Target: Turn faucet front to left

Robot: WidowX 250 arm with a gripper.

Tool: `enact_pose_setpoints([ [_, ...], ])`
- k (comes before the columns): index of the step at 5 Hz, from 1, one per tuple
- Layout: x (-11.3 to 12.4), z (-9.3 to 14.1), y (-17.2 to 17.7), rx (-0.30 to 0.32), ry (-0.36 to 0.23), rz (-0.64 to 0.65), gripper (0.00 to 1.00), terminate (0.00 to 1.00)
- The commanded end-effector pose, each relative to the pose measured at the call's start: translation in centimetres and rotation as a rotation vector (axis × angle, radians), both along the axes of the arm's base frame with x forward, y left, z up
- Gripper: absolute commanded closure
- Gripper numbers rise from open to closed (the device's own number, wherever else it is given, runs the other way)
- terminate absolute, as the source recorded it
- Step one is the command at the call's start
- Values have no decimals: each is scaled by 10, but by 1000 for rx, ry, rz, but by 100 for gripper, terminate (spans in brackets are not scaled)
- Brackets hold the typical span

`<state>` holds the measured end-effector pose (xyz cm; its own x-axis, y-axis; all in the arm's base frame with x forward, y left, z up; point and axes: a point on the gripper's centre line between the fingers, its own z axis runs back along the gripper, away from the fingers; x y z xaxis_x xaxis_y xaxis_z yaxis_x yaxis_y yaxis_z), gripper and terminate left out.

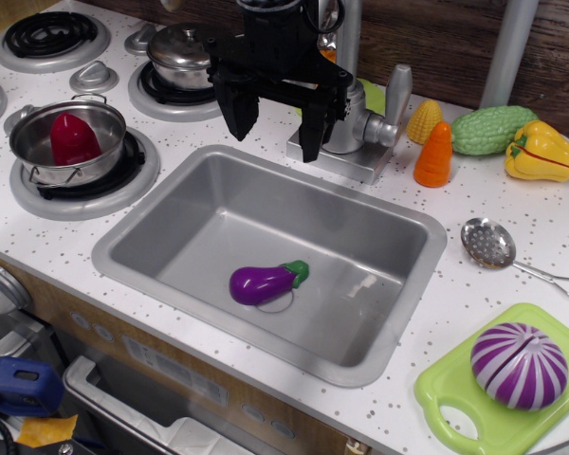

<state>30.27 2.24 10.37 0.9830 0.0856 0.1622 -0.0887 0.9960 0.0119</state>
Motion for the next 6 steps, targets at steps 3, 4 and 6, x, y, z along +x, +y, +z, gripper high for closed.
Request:
enact_pose_setpoints([
  [3,2,5,-8,-9,-22,12,0,0],
  [4,6,7,-18,-20,-56,8,0,0],
  [6,23,7,-43,-21,-161,-9,0,0],
])
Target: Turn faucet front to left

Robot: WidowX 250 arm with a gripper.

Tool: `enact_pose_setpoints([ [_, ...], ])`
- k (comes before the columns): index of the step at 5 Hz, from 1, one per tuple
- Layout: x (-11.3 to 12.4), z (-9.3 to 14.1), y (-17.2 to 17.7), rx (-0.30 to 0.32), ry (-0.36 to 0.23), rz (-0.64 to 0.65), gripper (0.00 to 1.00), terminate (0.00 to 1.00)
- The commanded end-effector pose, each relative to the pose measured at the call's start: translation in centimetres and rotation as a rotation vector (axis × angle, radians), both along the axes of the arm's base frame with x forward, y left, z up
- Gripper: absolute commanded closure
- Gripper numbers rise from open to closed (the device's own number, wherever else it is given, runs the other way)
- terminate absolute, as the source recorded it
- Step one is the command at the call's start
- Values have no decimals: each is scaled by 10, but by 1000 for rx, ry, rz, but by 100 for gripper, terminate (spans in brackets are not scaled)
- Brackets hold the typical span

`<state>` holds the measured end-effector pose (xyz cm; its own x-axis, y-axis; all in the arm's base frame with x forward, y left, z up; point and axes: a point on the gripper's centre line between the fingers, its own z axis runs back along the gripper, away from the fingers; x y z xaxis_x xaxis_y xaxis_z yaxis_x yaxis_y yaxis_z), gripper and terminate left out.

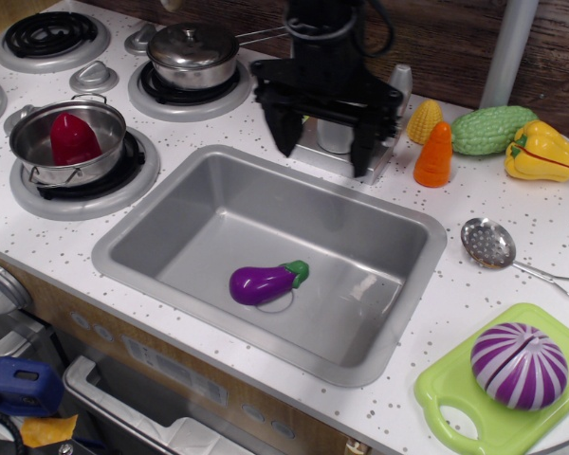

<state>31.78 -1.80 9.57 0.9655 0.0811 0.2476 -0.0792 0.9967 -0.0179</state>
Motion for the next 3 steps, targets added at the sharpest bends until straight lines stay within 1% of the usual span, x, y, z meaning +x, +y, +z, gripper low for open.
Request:
enact_pose_setpoints([
  [1,22,19,-4,2,-106,-37,0,0],
  [2,33,22,2,43,-132,-75,0,0],
  [3,42,26,12,65,-141,-109,0,0],
])
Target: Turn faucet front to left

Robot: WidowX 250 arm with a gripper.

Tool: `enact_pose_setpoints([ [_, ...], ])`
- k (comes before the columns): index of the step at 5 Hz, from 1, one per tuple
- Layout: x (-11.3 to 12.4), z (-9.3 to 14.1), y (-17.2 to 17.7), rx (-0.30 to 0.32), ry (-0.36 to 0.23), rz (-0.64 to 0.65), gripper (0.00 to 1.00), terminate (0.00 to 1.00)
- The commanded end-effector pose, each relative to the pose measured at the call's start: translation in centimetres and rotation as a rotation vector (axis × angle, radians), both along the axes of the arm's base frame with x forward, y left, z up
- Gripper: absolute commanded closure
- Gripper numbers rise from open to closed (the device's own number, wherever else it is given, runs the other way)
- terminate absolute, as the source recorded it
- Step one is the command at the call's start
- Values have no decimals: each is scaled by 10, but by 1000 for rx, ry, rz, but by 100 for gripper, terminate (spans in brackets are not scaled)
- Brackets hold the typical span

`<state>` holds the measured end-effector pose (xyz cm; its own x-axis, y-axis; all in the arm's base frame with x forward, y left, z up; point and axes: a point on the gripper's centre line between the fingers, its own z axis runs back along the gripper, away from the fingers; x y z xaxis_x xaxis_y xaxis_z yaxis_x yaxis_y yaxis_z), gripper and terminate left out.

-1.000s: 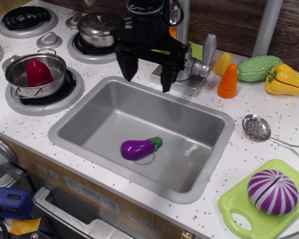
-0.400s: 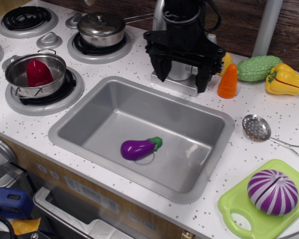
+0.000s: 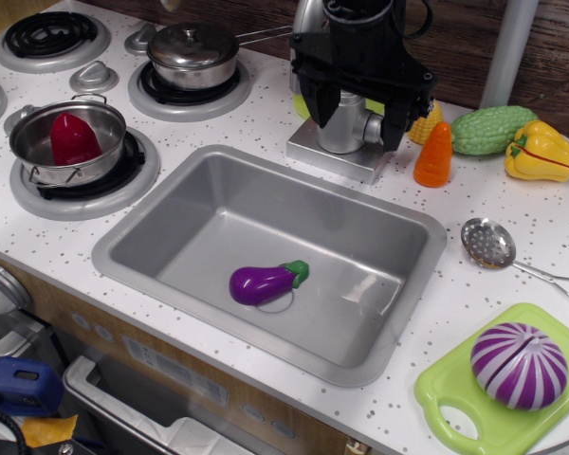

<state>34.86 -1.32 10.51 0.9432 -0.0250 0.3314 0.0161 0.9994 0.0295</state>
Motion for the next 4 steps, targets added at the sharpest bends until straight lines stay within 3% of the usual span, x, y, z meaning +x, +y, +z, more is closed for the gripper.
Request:
enact_pose_setpoints([
  [1,14,21,24,23,-53,-38,0,0],
  [4,17,22,76,35,-81,-118,0,0],
])
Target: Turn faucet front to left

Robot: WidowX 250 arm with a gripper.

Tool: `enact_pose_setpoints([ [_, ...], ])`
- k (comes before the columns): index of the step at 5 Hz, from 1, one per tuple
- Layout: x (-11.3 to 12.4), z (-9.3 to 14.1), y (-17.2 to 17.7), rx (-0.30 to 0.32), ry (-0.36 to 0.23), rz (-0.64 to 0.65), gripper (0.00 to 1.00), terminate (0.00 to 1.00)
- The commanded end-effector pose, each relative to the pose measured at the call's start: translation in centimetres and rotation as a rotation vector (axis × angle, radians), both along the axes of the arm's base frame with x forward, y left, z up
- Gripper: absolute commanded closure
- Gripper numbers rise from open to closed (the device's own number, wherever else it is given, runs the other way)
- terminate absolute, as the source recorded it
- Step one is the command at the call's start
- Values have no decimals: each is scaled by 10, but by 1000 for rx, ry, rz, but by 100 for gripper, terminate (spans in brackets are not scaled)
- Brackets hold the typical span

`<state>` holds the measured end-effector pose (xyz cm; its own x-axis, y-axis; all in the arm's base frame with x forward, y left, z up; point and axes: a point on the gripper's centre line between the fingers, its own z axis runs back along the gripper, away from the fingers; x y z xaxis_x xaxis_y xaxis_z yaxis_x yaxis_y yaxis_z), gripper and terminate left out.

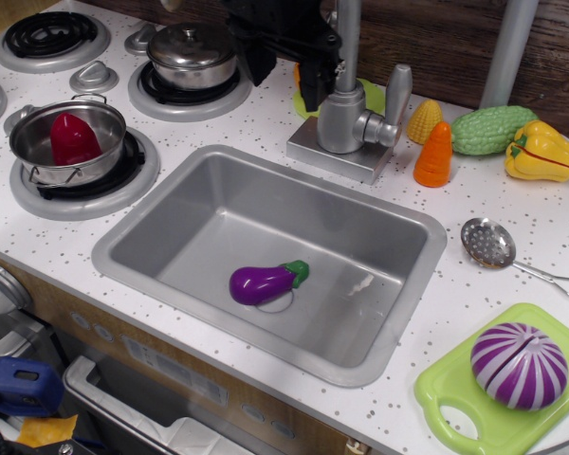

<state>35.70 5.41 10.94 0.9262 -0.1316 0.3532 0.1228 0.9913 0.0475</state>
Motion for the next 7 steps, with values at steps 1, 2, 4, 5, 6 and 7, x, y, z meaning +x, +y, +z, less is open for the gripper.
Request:
enact_pose_setpoints([
  [1,16,19,19,13,-51,-43,0,0],
  [2,25,22,31,8,-43,-73,0,0],
  [4,36,19,37,6,-60,-93,0,0],
  [5,36,19,36,0,-53,-85,0,0],
  [6,22,22,18,4,-31,-25,0,0],
  [7,7,26,1,3,18,48,0,0],
])
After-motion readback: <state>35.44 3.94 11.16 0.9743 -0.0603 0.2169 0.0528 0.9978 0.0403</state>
